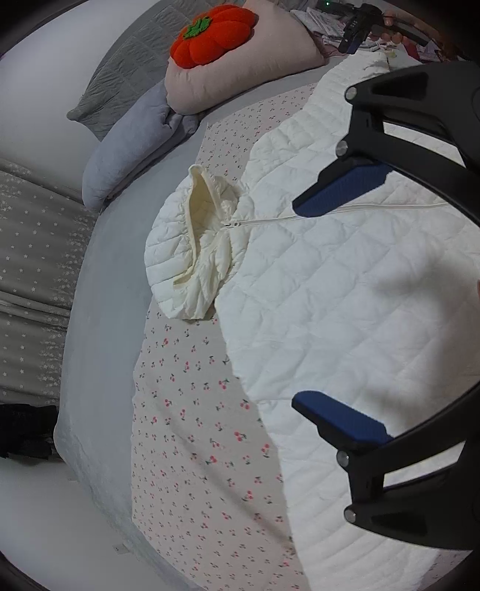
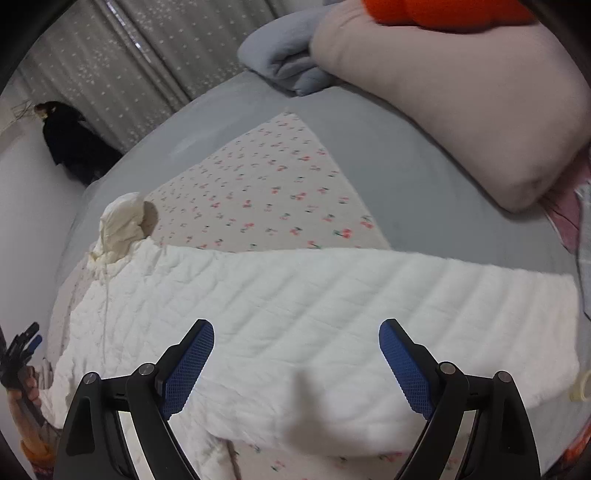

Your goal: Fold large clothes

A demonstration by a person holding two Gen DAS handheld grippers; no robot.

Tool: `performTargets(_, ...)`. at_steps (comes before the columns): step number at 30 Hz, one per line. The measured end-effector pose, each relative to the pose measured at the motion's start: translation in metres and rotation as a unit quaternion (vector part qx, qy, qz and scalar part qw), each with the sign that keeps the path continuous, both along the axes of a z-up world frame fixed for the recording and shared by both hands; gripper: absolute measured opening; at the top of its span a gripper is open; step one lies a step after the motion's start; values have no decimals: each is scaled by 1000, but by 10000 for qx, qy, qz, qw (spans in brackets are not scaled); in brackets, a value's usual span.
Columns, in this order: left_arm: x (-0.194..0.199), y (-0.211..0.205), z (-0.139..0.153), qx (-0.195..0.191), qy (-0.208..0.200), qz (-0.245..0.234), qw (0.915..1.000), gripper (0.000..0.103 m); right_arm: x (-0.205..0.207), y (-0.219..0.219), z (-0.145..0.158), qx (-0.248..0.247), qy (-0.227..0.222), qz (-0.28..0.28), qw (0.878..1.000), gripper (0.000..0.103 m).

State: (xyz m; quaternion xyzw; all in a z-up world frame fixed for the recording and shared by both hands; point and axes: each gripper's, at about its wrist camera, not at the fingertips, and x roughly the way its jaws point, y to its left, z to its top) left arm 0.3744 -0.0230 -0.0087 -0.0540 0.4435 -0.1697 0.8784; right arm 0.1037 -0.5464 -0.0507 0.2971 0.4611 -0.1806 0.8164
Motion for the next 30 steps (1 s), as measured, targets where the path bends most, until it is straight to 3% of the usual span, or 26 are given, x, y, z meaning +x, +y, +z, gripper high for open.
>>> performTargets(8, -66, 2, -16, 197, 231, -243, 9992, 96, -96, -24, -28, 519, 120, -972, 9938, 93)
performTargets(14, -103, 5, -28, 157, 270, -309, 9990, 96, -129, -40, -65, 714, 314, -1674, 9828, 93)
performTargets(21, -120, 6, -46, 351, 294, -278, 9986, 96, -130, -57, -78, 800, -458, -2337, 9679, 92)
performTargets(22, -121, 6, -47, 364, 299, -269, 9985, 96, -127, -59, -76, 759, -562, -2429, 9655, 85)
performTargets(25, -121, 7, -53, 367, 369, -231, 9984, 96, -116, -64, -74, 627, -584, -2596, 9619, 50)
performTargets(26, -122, 7, -55, 364, 402, -226, 9983, 96, -110, -65, -71, 578, -500, -2574, 9633, 27)
performTargets(27, -122, 8, -55, 348, 419, -239, 9982, 96, -104, -66, -65, 504, -487, -2539, 9647, 18)
performTargets(30, -122, 12, -51, 360, 351, -255, 9984, 96, -93, -60, -28, -10, -772, -2328, 9694, 11)
